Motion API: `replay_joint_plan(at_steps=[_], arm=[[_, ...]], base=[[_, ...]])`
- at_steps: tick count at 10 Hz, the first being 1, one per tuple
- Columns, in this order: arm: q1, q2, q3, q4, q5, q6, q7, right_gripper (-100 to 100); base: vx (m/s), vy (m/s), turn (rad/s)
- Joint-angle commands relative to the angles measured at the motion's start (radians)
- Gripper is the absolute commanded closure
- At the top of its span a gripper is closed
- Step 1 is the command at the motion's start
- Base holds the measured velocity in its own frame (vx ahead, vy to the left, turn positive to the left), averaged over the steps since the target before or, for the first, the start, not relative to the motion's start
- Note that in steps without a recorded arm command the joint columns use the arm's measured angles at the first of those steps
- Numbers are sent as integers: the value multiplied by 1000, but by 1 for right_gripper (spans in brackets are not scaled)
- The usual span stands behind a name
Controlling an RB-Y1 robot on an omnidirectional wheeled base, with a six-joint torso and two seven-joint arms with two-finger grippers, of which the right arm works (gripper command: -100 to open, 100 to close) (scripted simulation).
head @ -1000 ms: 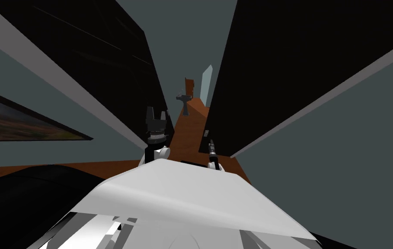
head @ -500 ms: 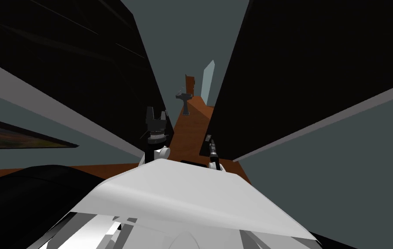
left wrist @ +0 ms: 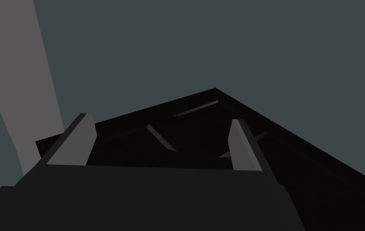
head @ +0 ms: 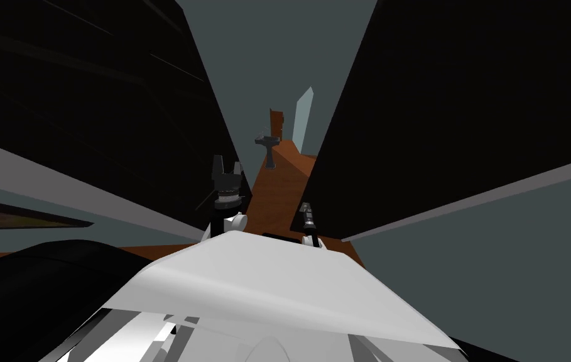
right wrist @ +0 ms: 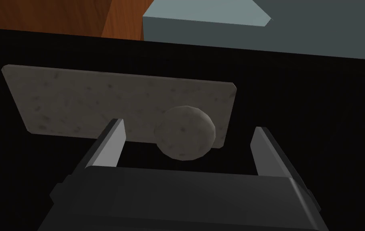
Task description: Push the door open
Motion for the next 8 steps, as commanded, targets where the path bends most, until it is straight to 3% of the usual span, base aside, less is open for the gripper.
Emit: replay_joint_plan(at_steps=[1, 6, 8], arm=[[-1, -1, 0, 0, 0, 2, 0, 100], [-1, -1, 0, 0, 0, 2, 0, 100], [-2, -18, -19, 4, -9, 4, 5, 100]], base=[[-14, -4, 14], [-11, -4, 3], [149, 50, -32]])
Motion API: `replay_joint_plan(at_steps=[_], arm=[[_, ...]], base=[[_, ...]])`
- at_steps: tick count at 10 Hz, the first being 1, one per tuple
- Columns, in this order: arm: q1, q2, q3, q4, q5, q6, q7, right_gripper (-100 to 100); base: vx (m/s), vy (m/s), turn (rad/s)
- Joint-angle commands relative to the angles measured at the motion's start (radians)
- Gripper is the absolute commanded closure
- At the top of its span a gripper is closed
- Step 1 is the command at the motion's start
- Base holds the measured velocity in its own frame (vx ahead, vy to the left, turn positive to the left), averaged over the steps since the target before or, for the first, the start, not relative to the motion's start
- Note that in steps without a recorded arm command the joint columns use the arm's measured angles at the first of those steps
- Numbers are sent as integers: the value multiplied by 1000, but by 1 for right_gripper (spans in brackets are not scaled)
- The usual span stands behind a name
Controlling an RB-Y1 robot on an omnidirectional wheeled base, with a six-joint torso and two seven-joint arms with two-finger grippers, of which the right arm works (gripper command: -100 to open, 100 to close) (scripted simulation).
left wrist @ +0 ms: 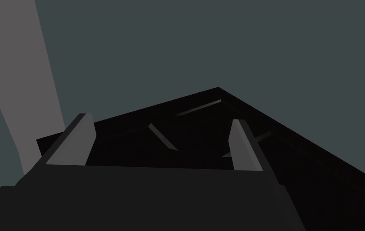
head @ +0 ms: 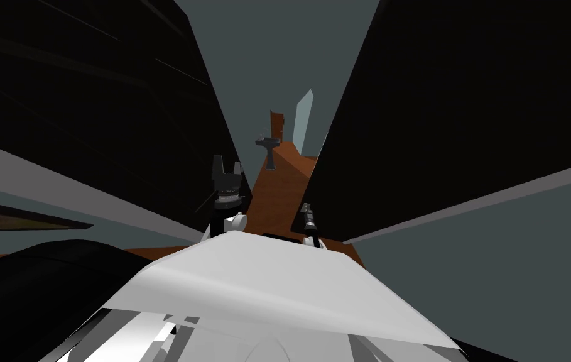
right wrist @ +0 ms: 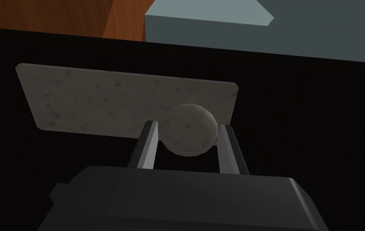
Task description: Push the door open
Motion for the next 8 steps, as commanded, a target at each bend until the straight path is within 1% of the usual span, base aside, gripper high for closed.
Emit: replay_joint_plan(at_steps=[1, 5, 8], arm=[[-13, -13, -22, 3, -9, -9, 6, 100], [-16, -34, -59, 6, -28, -9, 15, 100], [-19, -46, -93, 10, -45, -9, 24, 100]], base=[[191, 55, -47], [181, 61, -49], [179, 30, -79]])
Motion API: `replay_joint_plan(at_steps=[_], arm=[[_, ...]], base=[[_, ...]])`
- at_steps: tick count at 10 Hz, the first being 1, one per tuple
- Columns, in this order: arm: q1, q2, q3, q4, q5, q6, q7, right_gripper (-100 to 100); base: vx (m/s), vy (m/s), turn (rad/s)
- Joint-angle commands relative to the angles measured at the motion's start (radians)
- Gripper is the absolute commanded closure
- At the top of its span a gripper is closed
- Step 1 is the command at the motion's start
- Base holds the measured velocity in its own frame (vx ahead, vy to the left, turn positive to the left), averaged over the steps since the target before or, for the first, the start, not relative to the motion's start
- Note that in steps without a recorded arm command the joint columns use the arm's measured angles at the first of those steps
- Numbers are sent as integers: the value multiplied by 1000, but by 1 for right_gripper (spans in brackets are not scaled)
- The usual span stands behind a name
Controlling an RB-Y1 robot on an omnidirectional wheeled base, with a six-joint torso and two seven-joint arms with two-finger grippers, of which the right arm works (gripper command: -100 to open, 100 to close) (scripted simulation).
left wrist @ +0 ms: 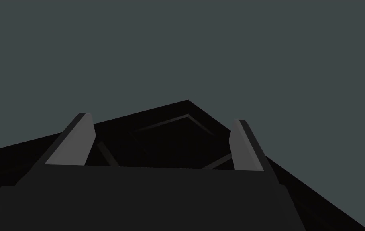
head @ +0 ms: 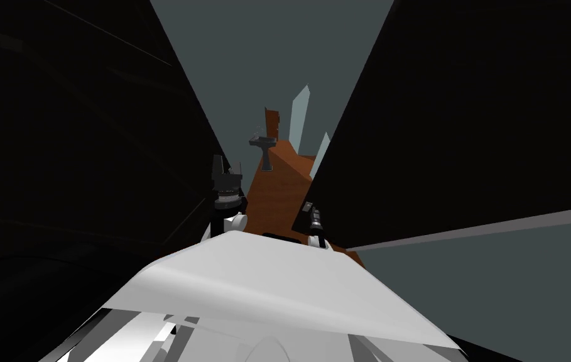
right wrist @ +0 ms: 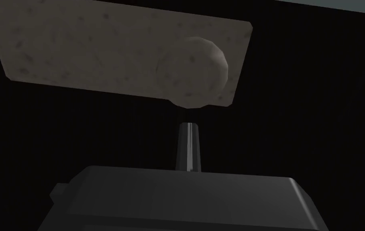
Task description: Push the door open
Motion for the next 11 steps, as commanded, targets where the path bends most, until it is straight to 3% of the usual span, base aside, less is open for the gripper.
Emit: replay_joint_plan(at_steps=[1, 4, 7, 8, 11], arm=[[2, 7, -4, -8, -8, 6, -1, -100], [5, 18, -8, -17, -15, 13, -1, -100], [9, 44, -14, -30, -27, 24, -2, -100], [11, 39, -12, -34, -25, 25, -1, -100], [14, 24, -17, -29, -28, 14, 0, -100]], base=[[-56, 134, -79], [-187, 88, -54], [-228, 110, -70], [-90, 61, -22], [161, -12, 27]])
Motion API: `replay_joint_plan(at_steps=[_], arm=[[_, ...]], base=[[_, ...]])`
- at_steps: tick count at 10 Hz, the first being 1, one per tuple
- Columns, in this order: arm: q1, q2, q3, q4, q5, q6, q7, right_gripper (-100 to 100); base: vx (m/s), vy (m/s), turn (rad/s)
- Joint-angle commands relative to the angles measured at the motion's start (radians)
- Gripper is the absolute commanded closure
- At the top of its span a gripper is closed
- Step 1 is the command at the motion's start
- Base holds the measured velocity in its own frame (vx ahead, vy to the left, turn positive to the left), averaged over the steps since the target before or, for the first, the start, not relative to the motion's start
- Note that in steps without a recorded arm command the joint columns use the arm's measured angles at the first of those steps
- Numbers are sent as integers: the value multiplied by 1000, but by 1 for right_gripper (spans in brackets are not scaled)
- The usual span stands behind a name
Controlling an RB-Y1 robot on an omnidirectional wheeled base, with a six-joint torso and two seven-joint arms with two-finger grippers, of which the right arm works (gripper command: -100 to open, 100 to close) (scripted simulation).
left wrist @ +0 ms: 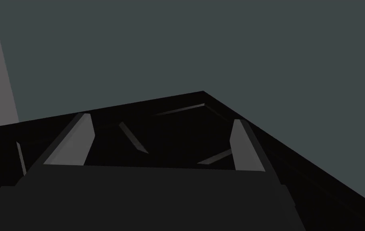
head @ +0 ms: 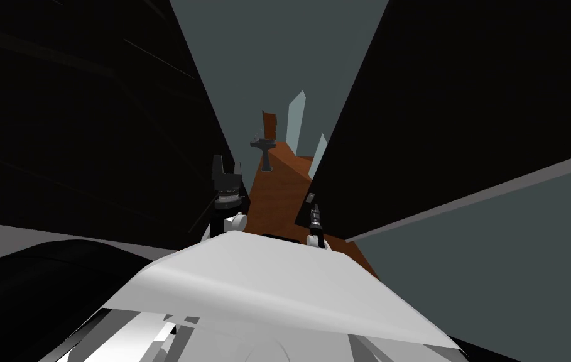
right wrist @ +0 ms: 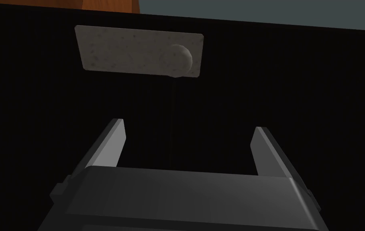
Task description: Push the door open
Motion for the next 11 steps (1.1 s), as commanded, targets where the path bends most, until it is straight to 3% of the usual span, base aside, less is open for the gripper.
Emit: replay_joint_plan(at_steps=[1, 8, 9, 11], arm=[[1, -4, -2, 2, -1, -7, 1, -100], [4, 7, -10, 14, -6, -29, 3, -100], [4, 7, -10, 14, -6, -29, 3, 100], [4, 7, -10, 14, -6, -29, 3, 100]], base=[[204, 5, 20], [177, -19, 23], [-15, 4, 6], [-20, 1, 4]])
